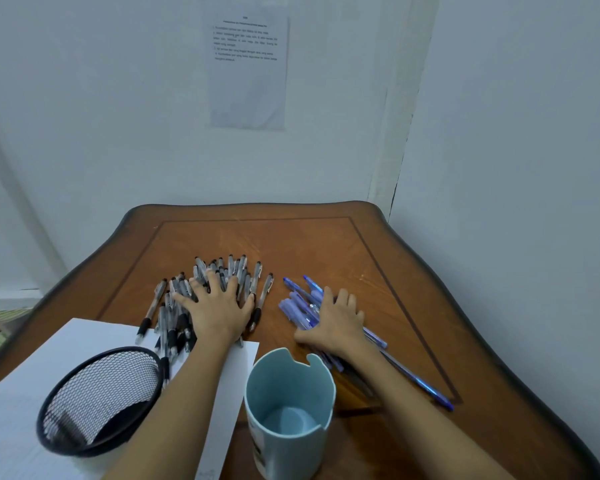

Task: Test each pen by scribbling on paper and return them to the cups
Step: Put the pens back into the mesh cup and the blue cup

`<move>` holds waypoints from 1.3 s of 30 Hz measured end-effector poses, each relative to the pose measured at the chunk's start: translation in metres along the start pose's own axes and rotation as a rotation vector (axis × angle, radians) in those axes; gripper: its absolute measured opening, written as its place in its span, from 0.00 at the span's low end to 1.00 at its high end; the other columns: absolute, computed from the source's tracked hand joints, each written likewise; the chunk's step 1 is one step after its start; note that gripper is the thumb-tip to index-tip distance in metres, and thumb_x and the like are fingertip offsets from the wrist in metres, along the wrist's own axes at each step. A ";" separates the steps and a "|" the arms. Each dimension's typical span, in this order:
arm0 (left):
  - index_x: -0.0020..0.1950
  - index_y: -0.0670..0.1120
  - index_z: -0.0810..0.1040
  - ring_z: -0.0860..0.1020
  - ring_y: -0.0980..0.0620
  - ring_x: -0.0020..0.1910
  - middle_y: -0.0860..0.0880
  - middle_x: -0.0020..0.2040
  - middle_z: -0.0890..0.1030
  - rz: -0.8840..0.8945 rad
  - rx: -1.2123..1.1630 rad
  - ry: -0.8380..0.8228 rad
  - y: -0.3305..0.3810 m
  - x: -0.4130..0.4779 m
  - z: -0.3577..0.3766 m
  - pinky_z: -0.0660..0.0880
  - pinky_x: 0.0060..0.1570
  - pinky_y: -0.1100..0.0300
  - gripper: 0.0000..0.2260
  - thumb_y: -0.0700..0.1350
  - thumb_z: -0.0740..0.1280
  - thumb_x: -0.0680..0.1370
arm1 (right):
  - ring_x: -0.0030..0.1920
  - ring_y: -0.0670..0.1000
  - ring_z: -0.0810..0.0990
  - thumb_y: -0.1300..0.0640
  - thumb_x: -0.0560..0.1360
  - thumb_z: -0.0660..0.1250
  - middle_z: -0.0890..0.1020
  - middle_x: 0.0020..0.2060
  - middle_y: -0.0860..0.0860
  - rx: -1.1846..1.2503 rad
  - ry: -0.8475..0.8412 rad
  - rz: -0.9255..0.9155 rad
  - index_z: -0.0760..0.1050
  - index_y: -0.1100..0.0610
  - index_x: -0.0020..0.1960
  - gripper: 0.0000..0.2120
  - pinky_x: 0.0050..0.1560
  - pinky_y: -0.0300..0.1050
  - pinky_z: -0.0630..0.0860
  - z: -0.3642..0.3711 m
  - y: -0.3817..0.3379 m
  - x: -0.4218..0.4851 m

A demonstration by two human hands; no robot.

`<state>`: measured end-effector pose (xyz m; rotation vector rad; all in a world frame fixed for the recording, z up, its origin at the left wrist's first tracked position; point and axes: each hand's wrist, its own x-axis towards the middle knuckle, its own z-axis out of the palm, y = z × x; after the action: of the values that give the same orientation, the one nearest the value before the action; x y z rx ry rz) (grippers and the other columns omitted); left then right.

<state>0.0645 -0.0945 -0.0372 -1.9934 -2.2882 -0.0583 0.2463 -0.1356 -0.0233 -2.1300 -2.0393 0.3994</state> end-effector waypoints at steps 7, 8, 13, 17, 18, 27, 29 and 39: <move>0.76 0.53 0.54 0.50 0.35 0.74 0.43 0.77 0.51 -0.002 -0.002 0.006 0.000 0.001 0.001 0.51 0.66 0.31 0.27 0.63 0.46 0.80 | 0.60 0.55 0.69 0.50 0.70 0.69 0.71 0.60 0.56 0.057 0.094 -0.011 0.64 0.58 0.65 0.28 0.58 0.47 0.69 0.006 -0.008 0.013; 0.76 0.53 0.54 0.50 0.35 0.74 0.42 0.77 0.51 -0.003 -0.006 0.006 0.000 0.001 0.001 0.51 0.66 0.31 0.27 0.63 0.46 0.80 | 0.59 0.55 0.71 0.51 0.71 0.69 0.73 0.59 0.56 0.061 0.104 -0.018 0.65 0.58 0.63 0.25 0.55 0.46 0.70 0.006 -0.008 0.016; 0.76 0.52 0.54 0.50 0.34 0.74 0.42 0.77 0.51 -0.001 -0.010 0.009 0.000 0.001 0.002 0.50 0.67 0.30 0.27 0.63 0.46 0.80 | 0.53 0.56 0.78 0.53 0.72 0.68 0.78 0.53 0.56 -0.021 0.129 -0.078 0.66 0.58 0.58 0.19 0.44 0.44 0.70 0.000 -0.011 0.024; 0.76 0.52 0.54 0.51 0.34 0.74 0.42 0.77 0.51 0.001 -0.001 0.016 0.000 0.000 0.002 0.51 0.67 0.31 0.27 0.63 0.46 0.80 | 0.52 0.59 0.78 0.55 0.72 0.68 0.78 0.53 0.58 0.015 0.110 -0.113 0.66 0.59 0.56 0.18 0.41 0.44 0.67 -0.012 -0.010 0.031; 0.76 0.52 0.54 0.51 0.34 0.74 0.42 0.77 0.51 0.002 0.001 0.019 0.000 0.000 0.002 0.51 0.67 0.31 0.27 0.63 0.46 0.80 | 0.50 0.59 0.78 0.55 0.72 0.68 0.78 0.52 0.58 0.060 0.098 -0.114 0.65 0.59 0.54 0.17 0.40 0.44 0.67 -0.015 -0.009 0.034; 0.76 0.52 0.54 0.52 0.34 0.74 0.42 0.77 0.52 0.007 0.006 0.031 -0.001 0.000 0.002 0.52 0.66 0.31 0.27 0.63 0.46 0.80 | 0.39 0.52 0.77 0.57 0.71 0.70 0.77 0.45 0.54 0.321 0.154 -0.219 0.66 0.57 0.54 0.16 0.39 0.47 0.76 -0.058 0.002 0.043; 0.76 0.52 0.54 0.52 0.34 0.74 0.42 0.77 0.52 0.011 0.008 0.029 0.000 0.000 0.002 0.52 0.67 0.31 0.27 0.63 0.46 0.80 | 0.42 0.55 0.79 0.56 0.70 0.70 0.78 0.47 0.55 0.261 0.138 -0.200 0.67 0.57 0.54 0.17 0.43 0.52 0.78 -0.067 0.014 0.040; 0.76 0.52 0.53 0.51 0.34 0.74 0.42 0.77 0.50 0.006 0.011 0.009 0.000 0.001 0.003 0.51 0.67 0.31 0.28 0.63 0.45 0.80 | 0.43 0.49 0.75 0.57 0.70 0.73 0.74 0.46 0.52 0.014 -0.277 0.057 0.67 0.56 0.53 0.18 0.41 0.39 0.74 -0.088 0.085 0.001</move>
<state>0.0645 -0.0933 -0.0398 -1.9903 -2.2718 -0.0535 0.3540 -0.1336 0.0347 -2.2358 -2.1087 0.7530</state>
